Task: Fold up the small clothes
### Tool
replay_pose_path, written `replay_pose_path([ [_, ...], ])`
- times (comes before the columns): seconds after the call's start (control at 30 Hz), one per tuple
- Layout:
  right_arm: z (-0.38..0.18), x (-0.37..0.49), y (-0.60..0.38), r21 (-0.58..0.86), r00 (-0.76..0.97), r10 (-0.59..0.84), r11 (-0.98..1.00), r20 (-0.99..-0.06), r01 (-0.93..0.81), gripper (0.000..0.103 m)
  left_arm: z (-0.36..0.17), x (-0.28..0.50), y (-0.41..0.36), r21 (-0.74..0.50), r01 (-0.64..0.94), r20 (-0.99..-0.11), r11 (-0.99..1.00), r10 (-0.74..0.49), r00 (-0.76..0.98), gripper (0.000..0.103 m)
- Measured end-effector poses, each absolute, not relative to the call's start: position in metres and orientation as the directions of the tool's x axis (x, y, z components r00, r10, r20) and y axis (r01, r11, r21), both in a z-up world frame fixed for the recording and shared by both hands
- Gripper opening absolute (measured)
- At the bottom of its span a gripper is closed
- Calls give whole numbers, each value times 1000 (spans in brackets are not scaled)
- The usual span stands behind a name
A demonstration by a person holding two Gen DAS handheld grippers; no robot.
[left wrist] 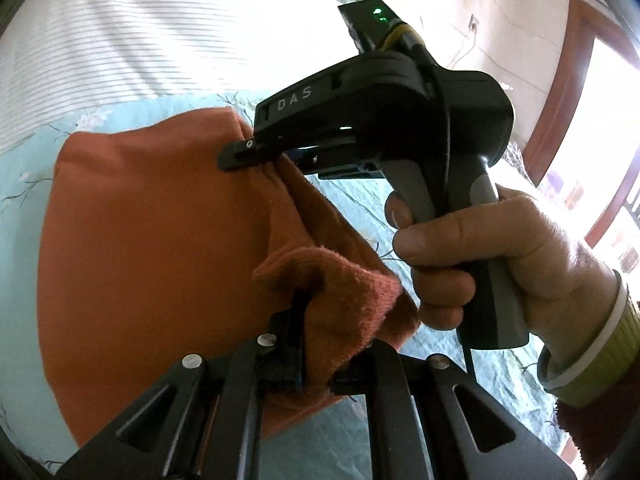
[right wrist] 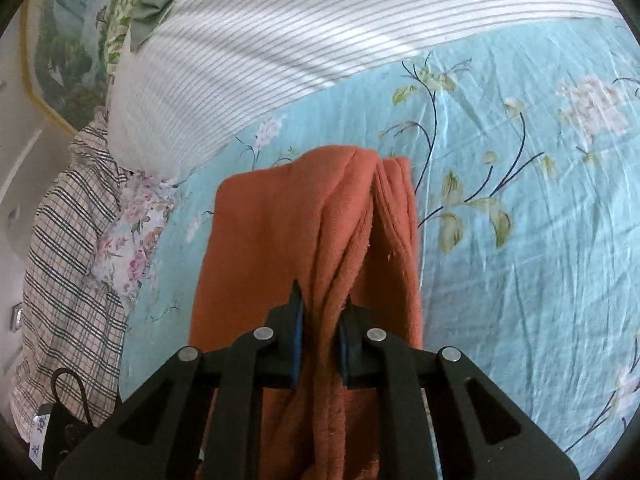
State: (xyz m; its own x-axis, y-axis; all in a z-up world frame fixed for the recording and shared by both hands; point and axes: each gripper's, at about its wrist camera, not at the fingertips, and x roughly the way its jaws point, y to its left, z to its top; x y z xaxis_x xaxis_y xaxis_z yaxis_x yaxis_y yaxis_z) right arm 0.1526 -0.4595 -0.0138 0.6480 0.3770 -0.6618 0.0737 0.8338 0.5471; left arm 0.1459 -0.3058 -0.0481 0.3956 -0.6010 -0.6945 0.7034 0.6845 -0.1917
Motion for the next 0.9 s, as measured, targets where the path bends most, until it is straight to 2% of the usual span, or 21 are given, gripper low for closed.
replay_pose_path([
  [0.2, -24, 153, -466, 496, 637, 321, 861, -701, 113, 15, -47, 165, -313, -209, 698, -696, 685, -605, 386, 7],
  [0.3, -25, 146, -467, 492, 645, 301, 860, -703, 135, 19, -55, 172, -314, -229, 694, -709, 683, -605, 362, 8],
  [0.37, -18, 136, -466, 484, 656, 279, 862, -701, 150, 38, -53, 175, -307, -260, 686, -705, 680, -619, 347, 13],
  [0.43, -10, 126, -464, 487, 679, 275, 862, -681, 139, 74, -50, 183, -299, -296, 679, -703, 672, -635, 322, 27],
  [0.47, -5, 120, -462, 474, 688, 261, 870, -677, 137, 81, -48, 182, -295, -319, 676, -696, 664, -648, 308, 44],
  [0.5, -2, 115, -460, 464, 690, 255, 876, -677, 132, 89, -45, 182, -286, -329, 665, -694, 670, -649, 310, 54],
  [0.53, -1, 110, -458, 456, 689, 255, 881, -678, 122, 89, -42, 181, -276, -333, 655, -689, 679, -649, 323, 65],
  [0.63, -3, 101, -453, 447, 668, 262, 887, -696, 119, 89, -31, 182, -235, -351, 626, -664, 697, -656, 358, 68],
  [0.7, -11, 97, -453, 449, 642, 274, 885, -716, 123, 89, -28, 189, -209, -344, 584, -662, 735, -631, 404, 81],
  [0.9, -31, 103, -454, 501, 603, 340, 858, -721, 115, 89, -51, 252, -148, -424, 402, -708, 812, -574, 412, 81],
])
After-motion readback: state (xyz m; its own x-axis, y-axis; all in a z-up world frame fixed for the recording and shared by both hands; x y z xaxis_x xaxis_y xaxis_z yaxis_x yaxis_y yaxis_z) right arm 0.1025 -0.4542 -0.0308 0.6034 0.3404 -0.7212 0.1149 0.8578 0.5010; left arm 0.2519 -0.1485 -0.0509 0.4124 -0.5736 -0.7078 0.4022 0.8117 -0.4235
